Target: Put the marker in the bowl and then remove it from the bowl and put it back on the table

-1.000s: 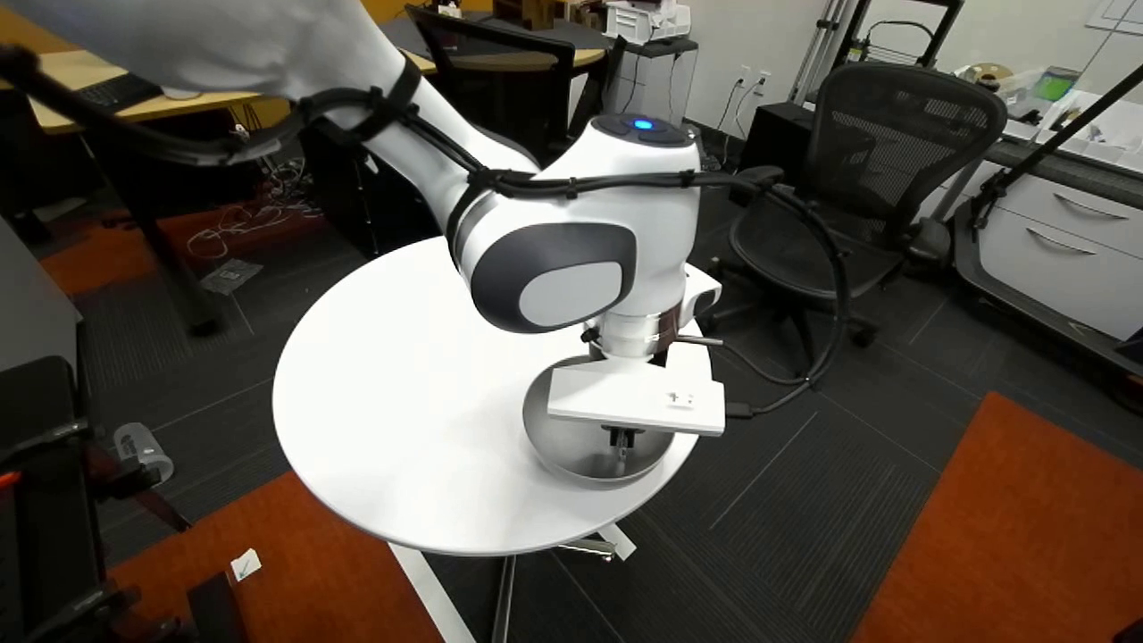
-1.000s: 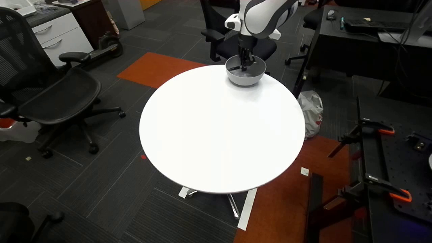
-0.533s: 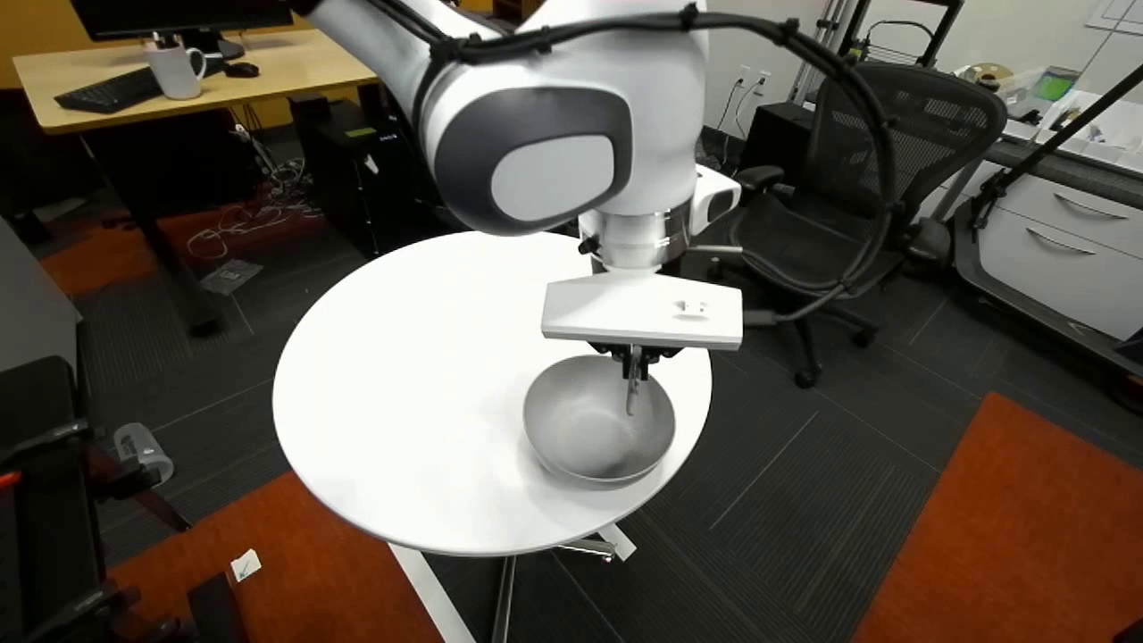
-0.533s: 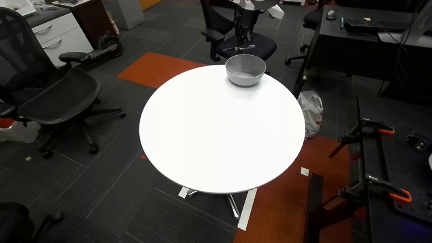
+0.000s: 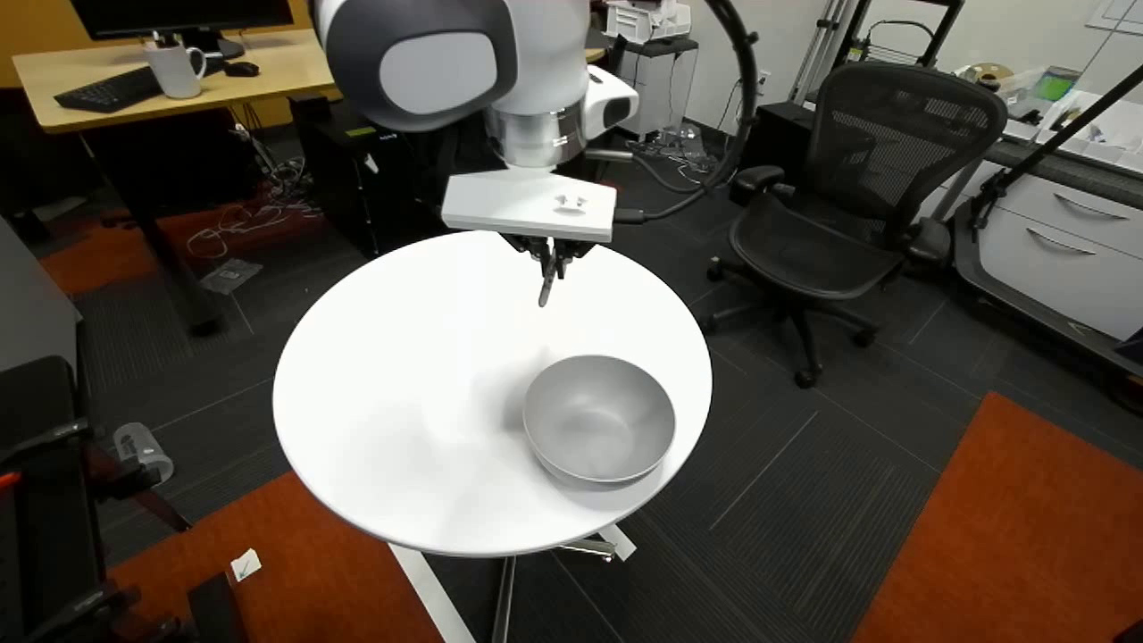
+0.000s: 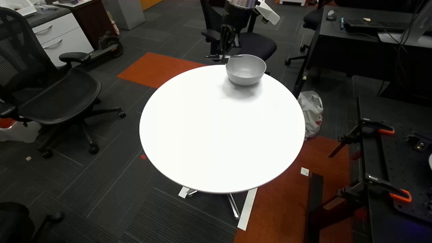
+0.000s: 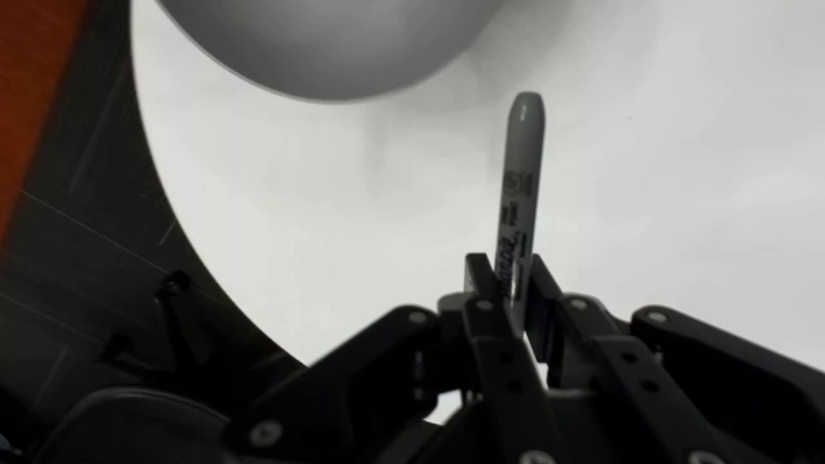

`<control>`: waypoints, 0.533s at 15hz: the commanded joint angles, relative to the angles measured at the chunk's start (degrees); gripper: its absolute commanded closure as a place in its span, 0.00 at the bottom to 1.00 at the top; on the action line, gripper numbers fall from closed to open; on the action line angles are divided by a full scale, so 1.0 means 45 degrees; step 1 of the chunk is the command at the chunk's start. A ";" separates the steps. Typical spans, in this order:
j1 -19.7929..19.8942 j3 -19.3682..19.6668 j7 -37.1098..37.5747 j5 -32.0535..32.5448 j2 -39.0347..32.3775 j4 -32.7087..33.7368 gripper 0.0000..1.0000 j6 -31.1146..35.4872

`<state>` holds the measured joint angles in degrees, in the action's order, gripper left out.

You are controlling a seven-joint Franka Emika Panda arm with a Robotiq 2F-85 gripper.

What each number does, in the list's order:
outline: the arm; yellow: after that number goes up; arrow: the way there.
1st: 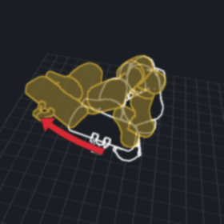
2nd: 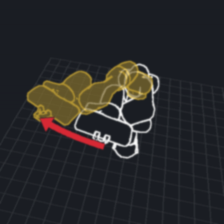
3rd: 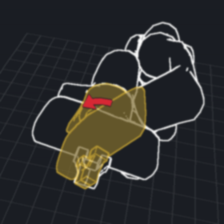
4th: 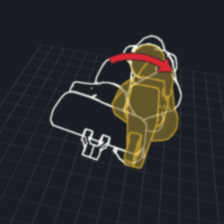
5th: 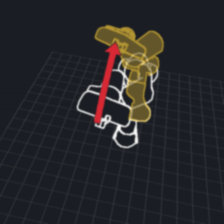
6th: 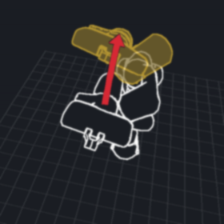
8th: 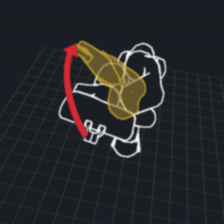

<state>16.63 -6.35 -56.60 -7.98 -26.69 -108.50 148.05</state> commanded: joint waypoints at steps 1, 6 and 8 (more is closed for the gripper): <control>-0.0820 -0.0318 0.0680 -0.0278 0.0274 -0.0901 0.96 0.0726; -0.1411 -0.1218 0.0951 -0.0588 -0.0765 -0.0769 0.96 0.1240; -0.1523 -0.1513 0.0860 -0.0532 -0.1302 -0.0578 0.96 0.1168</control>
<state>10.27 -11.62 -52.58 -9.60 -29.76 -111.79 151.66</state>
